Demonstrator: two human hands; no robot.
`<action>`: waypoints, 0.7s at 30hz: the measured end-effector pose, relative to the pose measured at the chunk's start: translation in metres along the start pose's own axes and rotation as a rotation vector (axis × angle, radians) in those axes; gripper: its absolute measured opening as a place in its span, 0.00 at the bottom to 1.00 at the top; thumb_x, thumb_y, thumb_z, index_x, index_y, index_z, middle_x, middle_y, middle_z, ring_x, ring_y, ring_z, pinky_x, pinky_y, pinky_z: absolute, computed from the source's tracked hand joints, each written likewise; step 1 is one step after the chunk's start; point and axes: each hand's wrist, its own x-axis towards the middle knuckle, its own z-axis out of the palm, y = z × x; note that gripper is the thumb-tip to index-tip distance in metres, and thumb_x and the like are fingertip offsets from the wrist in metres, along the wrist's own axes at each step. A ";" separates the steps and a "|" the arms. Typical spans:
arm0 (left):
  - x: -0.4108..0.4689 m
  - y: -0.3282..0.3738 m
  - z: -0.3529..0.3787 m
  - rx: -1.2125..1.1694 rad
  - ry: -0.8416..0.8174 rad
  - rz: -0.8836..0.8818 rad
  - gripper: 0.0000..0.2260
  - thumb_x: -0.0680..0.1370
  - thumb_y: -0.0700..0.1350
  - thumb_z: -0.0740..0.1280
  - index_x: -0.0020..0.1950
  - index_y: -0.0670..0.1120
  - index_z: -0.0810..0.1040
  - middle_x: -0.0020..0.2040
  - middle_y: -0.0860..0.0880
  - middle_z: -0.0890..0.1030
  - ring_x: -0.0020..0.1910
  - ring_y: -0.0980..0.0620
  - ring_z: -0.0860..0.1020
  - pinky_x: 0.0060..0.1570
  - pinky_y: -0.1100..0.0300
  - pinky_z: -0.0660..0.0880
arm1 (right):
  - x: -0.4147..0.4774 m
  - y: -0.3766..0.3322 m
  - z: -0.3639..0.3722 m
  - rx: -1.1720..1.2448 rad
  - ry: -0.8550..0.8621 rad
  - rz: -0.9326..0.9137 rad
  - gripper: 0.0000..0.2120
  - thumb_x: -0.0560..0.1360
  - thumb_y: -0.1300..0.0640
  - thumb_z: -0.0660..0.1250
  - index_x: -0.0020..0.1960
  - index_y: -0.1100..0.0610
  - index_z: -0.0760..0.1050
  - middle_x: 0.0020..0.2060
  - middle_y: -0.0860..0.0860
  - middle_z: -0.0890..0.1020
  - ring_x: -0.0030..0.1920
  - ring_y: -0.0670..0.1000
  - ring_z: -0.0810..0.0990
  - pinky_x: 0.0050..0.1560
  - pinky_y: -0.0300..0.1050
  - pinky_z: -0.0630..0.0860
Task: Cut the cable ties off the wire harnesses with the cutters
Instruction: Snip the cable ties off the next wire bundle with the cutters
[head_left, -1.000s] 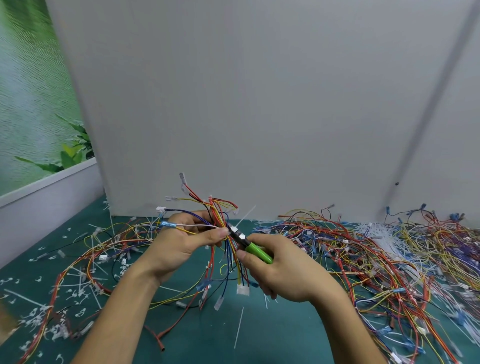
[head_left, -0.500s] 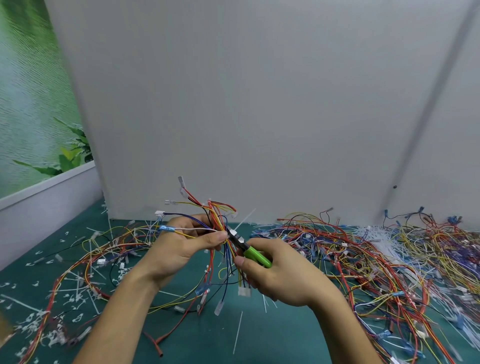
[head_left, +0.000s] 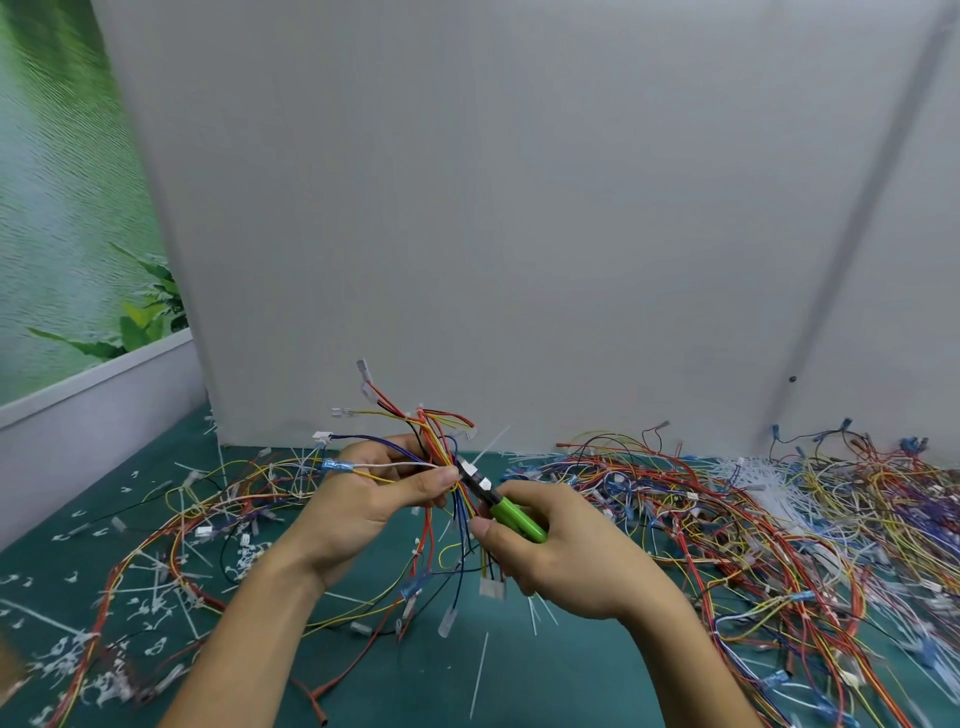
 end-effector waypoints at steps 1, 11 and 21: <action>0.000 0.000 0.000 0.001 0.003 -0.004 0.16 0.69 0.52 0.78 0.50 0.43 0.85 0.45 0.42 0.85 0.44 0.47 0.81 0.50 0.51 0.77 | 0.000 0.000 0.001 -0.028 0.002 -0.008 0.10 0.81 0.43 0.67 0.45 0.46 0.74 0.35 0.49 0.80 0.34 0.50 0.80 0.38 0.48 0.77; 0.000 -0.003 0.003 -0.010 0.005 -0.004 0.17 0.68 0.54 0.78 0.49 0.44 0.86 0.44 0.41 0.85 0.44 0.47 0.81 0.50 0.52 0.79 | 0.001 0.002 -0.001 -0.017 -0.028 0.030 0.13 0.82 0.45 0.66 0.46 0.54 0.74 0.34 0.52 0.82 0.30 0.49 0.80 0.35 0.48 0.78; 0.000 -0.004 0.005 -0.018 0.004 -0.019 0.20 0.67 0.56 0.80 0.50 0.43 0.86 0.48 0.37 0.84 0.46 0.44 0.82 0.52 0.52 0.80 | 0.000 0.002 -0.002 -0.052 -0.034 0.028 0.15 0.81 0.45 0.67 0.45 0.56 0.72 0.35 0.57 0.80 0.29 0.49 0.75 0.33 0.48 0.75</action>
